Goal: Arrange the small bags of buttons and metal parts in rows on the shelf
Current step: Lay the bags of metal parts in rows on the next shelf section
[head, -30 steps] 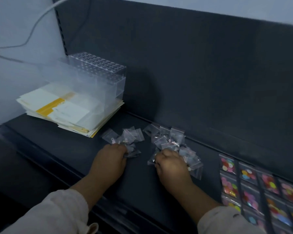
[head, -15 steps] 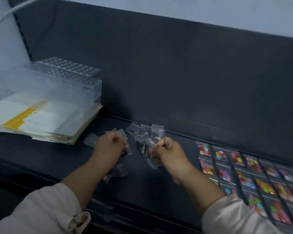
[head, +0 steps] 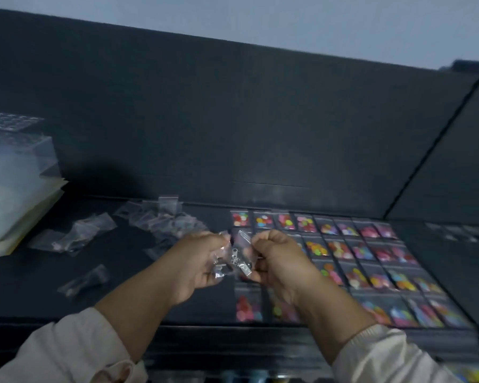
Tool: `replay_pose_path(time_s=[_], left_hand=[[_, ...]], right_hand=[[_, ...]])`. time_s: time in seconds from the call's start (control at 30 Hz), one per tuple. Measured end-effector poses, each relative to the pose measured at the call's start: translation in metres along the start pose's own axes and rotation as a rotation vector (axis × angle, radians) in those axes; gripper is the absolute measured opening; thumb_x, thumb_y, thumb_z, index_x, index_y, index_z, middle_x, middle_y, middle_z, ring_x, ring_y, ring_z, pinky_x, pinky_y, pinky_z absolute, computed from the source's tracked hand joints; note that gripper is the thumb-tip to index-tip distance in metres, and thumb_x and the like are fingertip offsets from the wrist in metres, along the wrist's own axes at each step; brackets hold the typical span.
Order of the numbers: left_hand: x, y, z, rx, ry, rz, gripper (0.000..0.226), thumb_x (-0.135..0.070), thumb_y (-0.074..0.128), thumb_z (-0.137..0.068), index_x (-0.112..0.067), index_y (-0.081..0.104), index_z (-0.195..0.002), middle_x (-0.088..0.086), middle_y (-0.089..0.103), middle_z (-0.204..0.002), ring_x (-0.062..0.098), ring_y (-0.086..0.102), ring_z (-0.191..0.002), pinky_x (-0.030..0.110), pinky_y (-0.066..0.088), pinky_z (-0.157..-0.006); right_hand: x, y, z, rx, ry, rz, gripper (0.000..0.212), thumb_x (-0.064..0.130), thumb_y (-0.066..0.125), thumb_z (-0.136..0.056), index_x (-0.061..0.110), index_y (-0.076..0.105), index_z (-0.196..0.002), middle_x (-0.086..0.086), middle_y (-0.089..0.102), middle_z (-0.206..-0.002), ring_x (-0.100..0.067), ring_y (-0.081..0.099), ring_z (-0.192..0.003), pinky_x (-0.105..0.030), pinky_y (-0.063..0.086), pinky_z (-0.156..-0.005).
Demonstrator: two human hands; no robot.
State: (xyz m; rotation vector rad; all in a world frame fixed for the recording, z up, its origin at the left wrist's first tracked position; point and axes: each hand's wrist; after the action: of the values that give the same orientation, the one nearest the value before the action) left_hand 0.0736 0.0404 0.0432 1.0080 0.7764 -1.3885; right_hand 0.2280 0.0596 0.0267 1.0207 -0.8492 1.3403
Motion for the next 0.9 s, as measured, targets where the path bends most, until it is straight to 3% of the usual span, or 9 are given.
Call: replay_pose_path(time_s=[0.07, 0.17, 0.27, 0.4, 0.5, 0.63, 0.7, 0.83, 0.9], left_hand=[[0.009, 0.038, 0.002, 0.102, 0.001, -0.06, 0.031, -0.024, 0.07, -0.082, -0.014, 0.06, -0.11, 0.005, 0.074, -0.096, 0.021, 0.071, -0.085, 0.033, 0.052, -0.075], [0.022, 0.102, 0.008, 0.085, 0.009, -0.113, 0.051, -0.011, 0.078, -0.072, -0.016, 0.055, -0.117, 0.004, 0.072, -0.101, 0.019, 0.07, -0.087, 0.032, 0.055, -0.067], [0.033, 0.166, 0.018, 0.093, 0.038, -0.159, 0.043, -0.006, 0.078, -0.071, -0.021, 0.056, -0.104, 0.006, 0.071, -0.1, 0.024, 0.068, -0.089, 0.042, 0.054, -0.076], [0.046, 0.245, 0.035, 0.186, 0.106, -0.279, 0.035, -0.008, 0.077, -0.071, -0.02, 0.063, -0.101, 0.004, 0.072, -0.095, 0.024, 0.066, -0.09, 0.037, 0.049, -0.076], [0.057, 0.302, 0.05, 0.226, 0.124, -0.325, 0.05, -0.012, 0.079, -0.07, -0.023, 0.056, -0.112, 0.002, 0.067, -0.105, 0.02, 0.062, -0.096, 0.033, 0.047, -0.077], [0.069, 0.373, 0.068, 0.292, 0.158, -0.329, 0.045, -0.01, 0.079, -0.071, -0.026, 0.053, -0.104, -0.003, 0.06, -0.104, 0.018, 0.058, -0.099, 0.034, 0.048, -0.085], [0.071, 0.407, 0.072, 0.325, 0.167, -0.318, 0.033, -0.007, 0.077, -0.072, -0.023, 0.058, -0.094, -0.002, 0.065, -0.096, 0.017, 0.061, -0.092, 0.031, 0.047, -0.078], [0.073, 0.464, 0.072, 0.351, 0.139, -0.245, 0.035, -0.006, 0.076, -0.072, -0.019, 0.06, -0.1, 0.003, 0.07, -0.092, 0.019, 0.064, -0.083, 0.03, 0.046, -0.071], [0.074, 0.488, 0.068, 0.379, 0.12, -0.223, 0.026, -0.003, 0.075, -0.073, -0.018, 0.06, -0.089, 0.002, 0.069, -0.082, 0.018, 0.064, -0.074, 0.028, 0.045, -0.066]], right_hand=[[-0.003, -0.039, 0.017, -0.051, -0.009, -0.019, 0.018, 0.014, 0.044, -0.097, 0.019, 0.051, -0.081, 0.001, 0.061, -0.058, -0.016, 0.053, -0.054, -0.026, 0.043, -0.052], [-0.005, -0.098, 0.054, -0.087, 0.004, -0.066, 0.014, 0.015, 0.046, -0.095, 0.019, 0.051, -0.083, 0.0, 0.062, -0.06, -0.018, 0.05, -0.053, -0.028, 0.042, -0.051], [-0.007, -0.155, 0.096, -0.048, -0.045, -0.124, 0.008, 0.017, 0.058, -0.091, 0.018, 0.053, -0.085, 0.001, 0.062, -0.065, -0.013, 0.056, -0.054, -0.025, 0.046, -0.051], [-0.014, -0.225, 0.145, -0.087, -0.112, -0.103, 0.009, 0.006, 0.061, -0.087, 0.01, 0.056, -0.093, -0.002, 0.063, -0.068, -0.008, 0.056, -0.049, -0.023, 0.043, -0.048], [-0.021, -0.278, 0.177, -0.191, -0.109, -0.152, 0.016, 0.01, 0.057, -0.091, 0.013, 0.054, -0.076, -0.001, 0.058, -0.063, -0.01, 0.052, -0.049, -0.022, 0.044, -0.048], [-0.027, -0.343, 0.215, -0.286, -0.107, -0.249, 0.022, 0.017, 0.056, -0.092, 0.018, 0.052, -0.07, 0.002, 0.056, -0.059, -0.012, 0.051, -0.054, -0.022, 0.044, -0.049], [-0.027, -0.371, 0.232, -0.324, -0.123, -0.322, 0.02, 0.016, 0.057, -0.091, 0.016, 0.053, -0.072, -0.001, 0.058, -0.062, -0.013, 0.053, -0.055, -0.022, 0.045, -0.049], [-0.027, -0.416, 0.253, -0.36, -0.125, -0.374, 0.019, 0.01, 0.058, -0.09, 0.015, 0.056, -0.072, -0.001, 0.06, -0.062, -0.012, 0.055, -0.052, -0.025, 0.046, -0.056], [-0.03, -0.437, 0.255, -0.375, -0.117, -0.373, 0.022, 0.008, 0.059, -0.089, 0.016, 0.055, -0.069, -0.004, 0.056, -0.066, -0.015, 0.052, -0.057, -0.024, 0.047, -0.054]])
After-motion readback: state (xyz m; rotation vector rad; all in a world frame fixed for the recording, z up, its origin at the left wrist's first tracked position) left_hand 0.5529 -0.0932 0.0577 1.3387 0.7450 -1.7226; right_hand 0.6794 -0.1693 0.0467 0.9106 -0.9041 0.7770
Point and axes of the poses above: each hand's wrist, its own z-axis away from the middle knuckle, its own y-axis out of the palm, x = y × z
